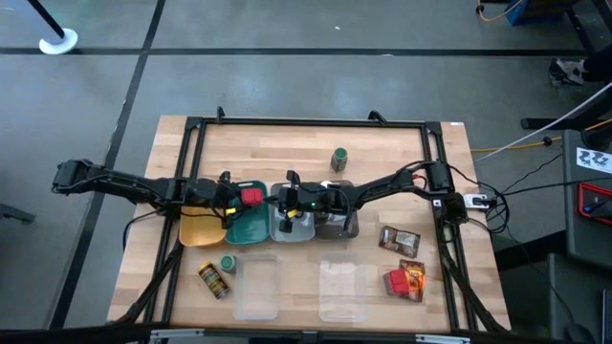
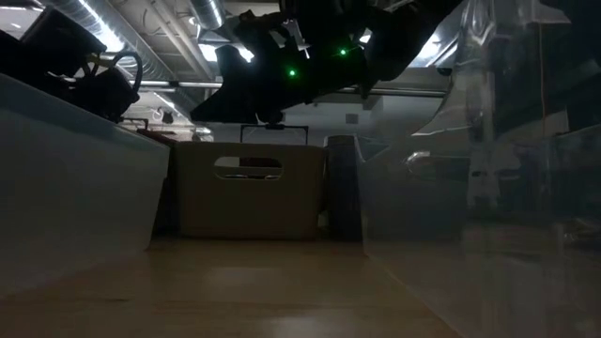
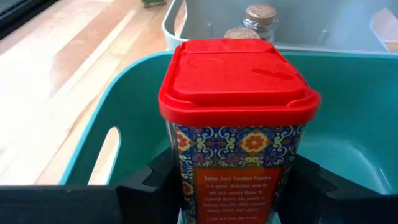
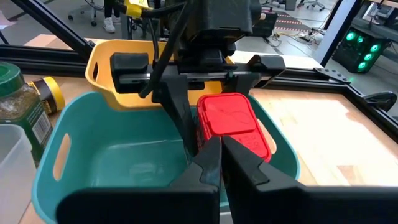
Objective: Sort spices by type
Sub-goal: Put the top red seasoning can into the green bin
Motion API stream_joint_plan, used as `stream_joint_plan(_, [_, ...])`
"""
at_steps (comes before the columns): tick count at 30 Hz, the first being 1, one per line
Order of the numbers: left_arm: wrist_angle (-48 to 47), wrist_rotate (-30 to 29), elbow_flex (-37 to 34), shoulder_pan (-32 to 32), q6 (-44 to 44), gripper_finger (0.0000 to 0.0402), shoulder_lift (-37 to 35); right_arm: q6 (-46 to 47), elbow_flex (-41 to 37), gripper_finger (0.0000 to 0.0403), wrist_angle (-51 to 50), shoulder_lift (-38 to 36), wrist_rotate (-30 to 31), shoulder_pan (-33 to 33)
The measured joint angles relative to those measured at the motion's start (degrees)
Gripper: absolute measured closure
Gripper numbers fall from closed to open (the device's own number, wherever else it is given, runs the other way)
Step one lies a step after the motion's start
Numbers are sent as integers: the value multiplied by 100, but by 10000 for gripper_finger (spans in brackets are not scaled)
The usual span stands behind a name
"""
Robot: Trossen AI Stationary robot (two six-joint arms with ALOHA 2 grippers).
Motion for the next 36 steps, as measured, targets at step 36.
stream_joint_plan(36, [164,-17,-2,1,-309,218,0,1,0,388,-33,0,-4,0])
